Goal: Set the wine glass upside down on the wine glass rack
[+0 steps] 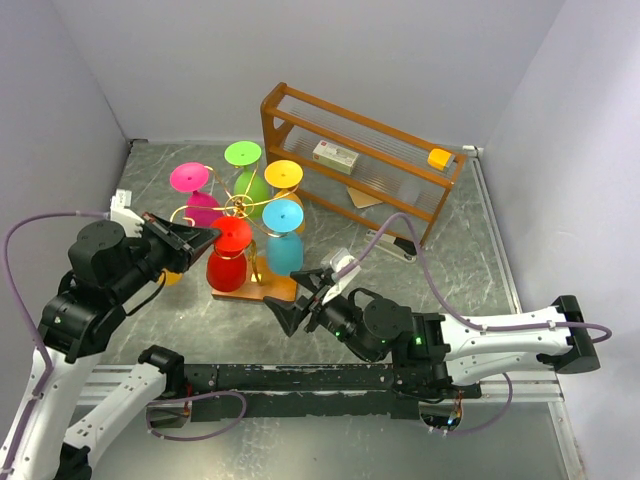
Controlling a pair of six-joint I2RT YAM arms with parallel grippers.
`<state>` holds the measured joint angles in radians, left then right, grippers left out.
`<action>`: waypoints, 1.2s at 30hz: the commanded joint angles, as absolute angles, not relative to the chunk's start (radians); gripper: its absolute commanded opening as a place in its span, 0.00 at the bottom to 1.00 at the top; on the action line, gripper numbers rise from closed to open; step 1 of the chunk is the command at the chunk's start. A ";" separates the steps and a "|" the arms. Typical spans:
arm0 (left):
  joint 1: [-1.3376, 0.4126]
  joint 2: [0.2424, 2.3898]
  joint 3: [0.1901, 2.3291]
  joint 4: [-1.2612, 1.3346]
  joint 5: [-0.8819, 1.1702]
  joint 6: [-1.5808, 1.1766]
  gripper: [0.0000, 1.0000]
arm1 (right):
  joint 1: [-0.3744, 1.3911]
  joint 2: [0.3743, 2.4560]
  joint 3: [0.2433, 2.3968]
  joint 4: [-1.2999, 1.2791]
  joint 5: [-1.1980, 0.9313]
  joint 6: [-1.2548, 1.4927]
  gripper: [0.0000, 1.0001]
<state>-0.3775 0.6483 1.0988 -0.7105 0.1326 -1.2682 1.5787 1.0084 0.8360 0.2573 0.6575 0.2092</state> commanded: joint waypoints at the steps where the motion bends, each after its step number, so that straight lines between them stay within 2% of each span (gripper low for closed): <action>1: -0.379 0.628 1.123 -0.724 0.104 -1.261 0.07 | 1.582 1.015 0.865 0.227 0.764 0.241 0.68; 22: -0.380 0.573 1.149 -0.786 0.101 -1.282 0.07 | 1.582 0.987 0.839 0.227 0.811 0.290 0.68; 29: -0.380 0.547 1.136 -0.821 0.163 -1.294 0.07 | 1.583 0.991 0.835 0.237 0.815 0.296 0.68; 36: -0.380 0.560 1.116 -0.740 0.231 -1.305 0.07 | 1.582 1.007 0.843 0.239 0.816 0.302 0.68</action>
<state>-0.3775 0.5514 1.1187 -0.8062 0.1566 -1.2995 1.5787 1.0016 0.8360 0.2192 0.7906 0.2882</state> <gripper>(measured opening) 0.072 0.687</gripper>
